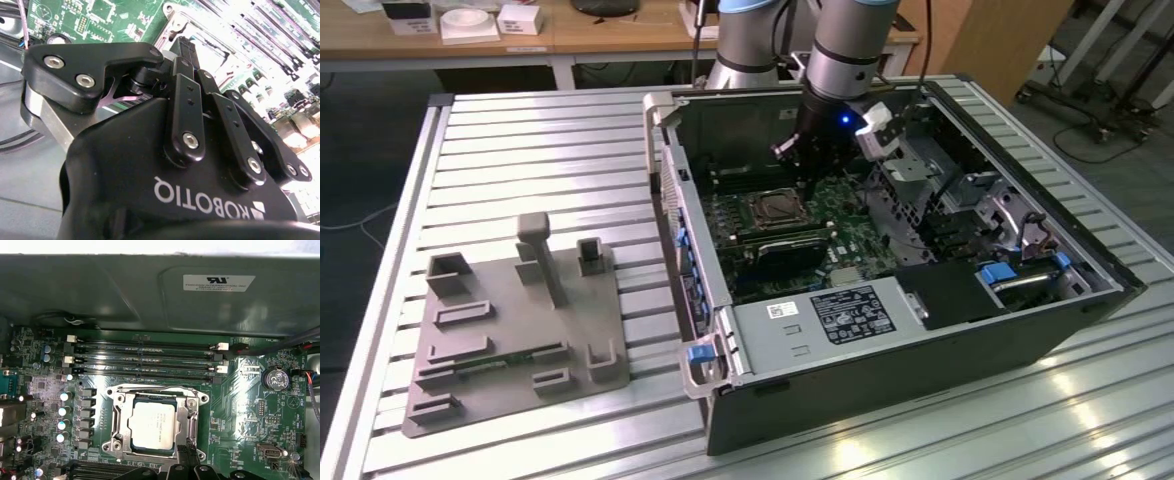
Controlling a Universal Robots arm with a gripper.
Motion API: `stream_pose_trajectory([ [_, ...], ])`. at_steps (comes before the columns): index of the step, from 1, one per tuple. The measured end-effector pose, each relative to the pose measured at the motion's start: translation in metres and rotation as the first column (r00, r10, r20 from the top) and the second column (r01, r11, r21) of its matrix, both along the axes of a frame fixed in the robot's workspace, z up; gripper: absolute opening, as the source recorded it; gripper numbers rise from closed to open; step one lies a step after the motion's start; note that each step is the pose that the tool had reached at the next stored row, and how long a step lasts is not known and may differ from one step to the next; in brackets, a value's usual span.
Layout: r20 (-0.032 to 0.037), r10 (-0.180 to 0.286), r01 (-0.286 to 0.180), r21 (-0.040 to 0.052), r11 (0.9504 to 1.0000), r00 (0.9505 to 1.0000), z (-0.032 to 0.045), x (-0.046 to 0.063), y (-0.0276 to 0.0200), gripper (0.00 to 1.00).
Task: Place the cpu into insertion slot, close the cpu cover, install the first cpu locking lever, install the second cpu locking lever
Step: 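Install the second cpu locking lever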
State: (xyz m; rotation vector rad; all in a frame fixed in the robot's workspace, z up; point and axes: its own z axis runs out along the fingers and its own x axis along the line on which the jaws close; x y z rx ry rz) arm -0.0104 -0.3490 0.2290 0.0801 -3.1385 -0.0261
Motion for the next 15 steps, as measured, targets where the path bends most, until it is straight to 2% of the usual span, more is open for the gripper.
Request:
stream_pose_trajectory([
  [5,0.0002,0.000,0.000,0.0002,1.0000,1.0000,0.0022,-0.001,-0.0008,0.10],
  [9,0.0001,0.000,0.000,0.0000,1.0000,1.0000,0.0022,-0.002,-0.0087,0.10],
  [15,0.0001,0.001,-0.001,-0.0001,1.0000,1.0000,0.0020,-0.005,-0.0171,0.10],
])
